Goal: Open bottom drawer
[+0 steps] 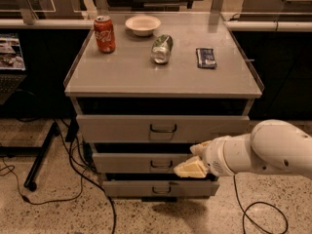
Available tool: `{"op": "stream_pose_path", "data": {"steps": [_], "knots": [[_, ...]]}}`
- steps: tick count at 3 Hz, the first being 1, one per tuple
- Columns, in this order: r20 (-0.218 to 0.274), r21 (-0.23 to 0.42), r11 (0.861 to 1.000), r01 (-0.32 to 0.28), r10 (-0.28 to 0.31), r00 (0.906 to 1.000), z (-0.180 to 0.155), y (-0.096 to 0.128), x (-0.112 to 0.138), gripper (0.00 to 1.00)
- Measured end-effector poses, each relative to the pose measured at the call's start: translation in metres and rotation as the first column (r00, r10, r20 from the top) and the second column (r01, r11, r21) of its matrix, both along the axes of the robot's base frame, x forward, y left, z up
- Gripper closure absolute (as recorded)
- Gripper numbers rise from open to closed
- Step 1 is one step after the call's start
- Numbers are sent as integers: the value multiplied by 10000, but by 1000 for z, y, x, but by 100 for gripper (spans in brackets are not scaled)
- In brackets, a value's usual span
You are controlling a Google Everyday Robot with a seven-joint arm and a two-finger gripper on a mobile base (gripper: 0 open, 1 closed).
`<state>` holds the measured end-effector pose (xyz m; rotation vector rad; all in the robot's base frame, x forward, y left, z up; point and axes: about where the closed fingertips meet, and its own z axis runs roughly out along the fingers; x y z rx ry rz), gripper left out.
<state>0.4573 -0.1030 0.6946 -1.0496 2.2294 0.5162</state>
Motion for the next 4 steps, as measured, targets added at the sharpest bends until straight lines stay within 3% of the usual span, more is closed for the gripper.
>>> {"op": "stream_pose_path", "data": {"steps": [2,3,4], "knots": [[0,0,10000,-1,1,10000,0,0,0,88],[0,-1,10000,-1,1,10000,0,0,0,100],[115,49,9993,374,-375,9992,-14,-5,-3,100]]}}
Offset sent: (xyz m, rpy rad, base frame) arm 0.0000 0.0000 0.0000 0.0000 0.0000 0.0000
